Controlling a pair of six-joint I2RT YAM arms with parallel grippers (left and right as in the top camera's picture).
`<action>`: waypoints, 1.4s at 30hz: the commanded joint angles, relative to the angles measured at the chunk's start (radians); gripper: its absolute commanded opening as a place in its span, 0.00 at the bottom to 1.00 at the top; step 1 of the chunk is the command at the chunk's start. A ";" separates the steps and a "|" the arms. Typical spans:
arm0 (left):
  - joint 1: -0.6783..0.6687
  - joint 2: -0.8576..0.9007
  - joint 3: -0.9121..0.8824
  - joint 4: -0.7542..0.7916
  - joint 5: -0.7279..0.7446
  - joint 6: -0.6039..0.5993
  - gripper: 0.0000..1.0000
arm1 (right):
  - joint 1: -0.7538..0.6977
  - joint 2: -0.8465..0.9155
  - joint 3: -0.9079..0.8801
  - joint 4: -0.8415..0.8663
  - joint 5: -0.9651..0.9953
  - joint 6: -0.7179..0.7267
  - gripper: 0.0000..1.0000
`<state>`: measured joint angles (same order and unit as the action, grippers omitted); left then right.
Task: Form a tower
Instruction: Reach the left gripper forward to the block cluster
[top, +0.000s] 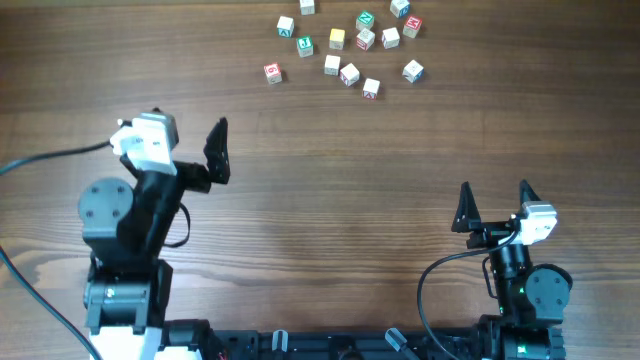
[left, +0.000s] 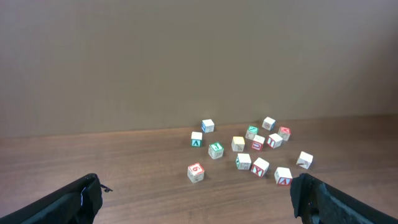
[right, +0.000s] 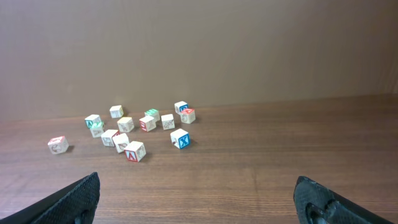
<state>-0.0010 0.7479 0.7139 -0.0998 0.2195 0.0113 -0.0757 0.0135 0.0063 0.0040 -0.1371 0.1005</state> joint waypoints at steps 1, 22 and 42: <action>-0.002 0.067 0.102 -0.017 0.032 -0.020 1.00 | -0.006 -0.006 -0.001 0.004 0.008 0.007 1.00; -0.020 0.676 0.959 -0.496 0.196 -0.020 1.00 | -0.006 -0.006 -0.001 0.004 0.008 0.006 1.00; -0.156 1.261 1.168 -0.555 0.142 -0.124 1.00 | -0.006 -0.006 -0.001 0.004 0.008 0.006 1.00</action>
<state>-0.1505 1.9247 1.8824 -0.6529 0.3935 -0.0158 -0.0757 0.0135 0.0059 0.0036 -0.1368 0.1005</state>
